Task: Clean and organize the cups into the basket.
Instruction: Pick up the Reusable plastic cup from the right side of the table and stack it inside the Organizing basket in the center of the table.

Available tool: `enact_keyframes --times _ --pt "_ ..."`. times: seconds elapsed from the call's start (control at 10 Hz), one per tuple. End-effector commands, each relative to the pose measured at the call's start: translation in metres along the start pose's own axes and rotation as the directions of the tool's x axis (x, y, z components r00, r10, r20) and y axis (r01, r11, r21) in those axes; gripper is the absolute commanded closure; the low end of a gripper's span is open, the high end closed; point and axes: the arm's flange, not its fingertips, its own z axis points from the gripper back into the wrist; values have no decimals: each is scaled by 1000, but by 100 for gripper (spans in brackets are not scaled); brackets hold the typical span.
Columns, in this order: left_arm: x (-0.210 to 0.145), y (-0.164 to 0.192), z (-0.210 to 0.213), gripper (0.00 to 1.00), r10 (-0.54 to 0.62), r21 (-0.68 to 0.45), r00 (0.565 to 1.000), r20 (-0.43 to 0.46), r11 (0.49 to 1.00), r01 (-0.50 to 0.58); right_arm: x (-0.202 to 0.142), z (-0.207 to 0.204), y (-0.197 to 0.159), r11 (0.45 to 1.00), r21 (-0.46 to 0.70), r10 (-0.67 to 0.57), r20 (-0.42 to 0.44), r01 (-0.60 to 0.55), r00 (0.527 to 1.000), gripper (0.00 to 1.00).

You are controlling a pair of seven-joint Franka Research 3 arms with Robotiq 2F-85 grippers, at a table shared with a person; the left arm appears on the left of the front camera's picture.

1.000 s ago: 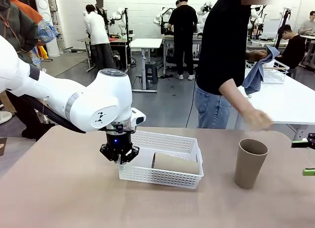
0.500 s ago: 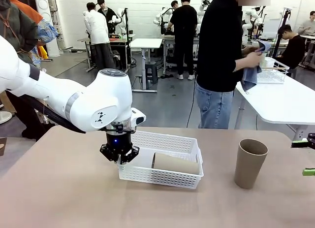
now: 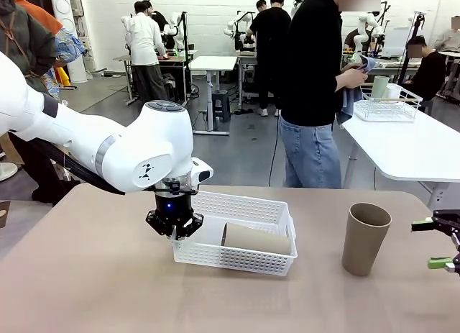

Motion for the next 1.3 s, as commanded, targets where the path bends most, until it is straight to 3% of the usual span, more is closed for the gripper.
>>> enact_keyframes --times 0.0,0.2,0.7,1.2 --pt "0 -2 1 100 2 5 1000 9 1000 -2 -24 -3 -15 1000 -20 15 -1 -15 1000 0" --pt "0 -2 1 100 2 5 1000 9 1000 -2 -36 -5 -17 1000 -9 13 -17 -13 1000 0" --pt "0 -2 1 100 2 5 1000 9 1000 -2 -72 -20 -47 989 -16 -150 10 150 989 0" --pt "0 -2 1 100 2 5 1000 9 1000 -2 -76 -42 -65 981 6 -194 31 194 980 0"
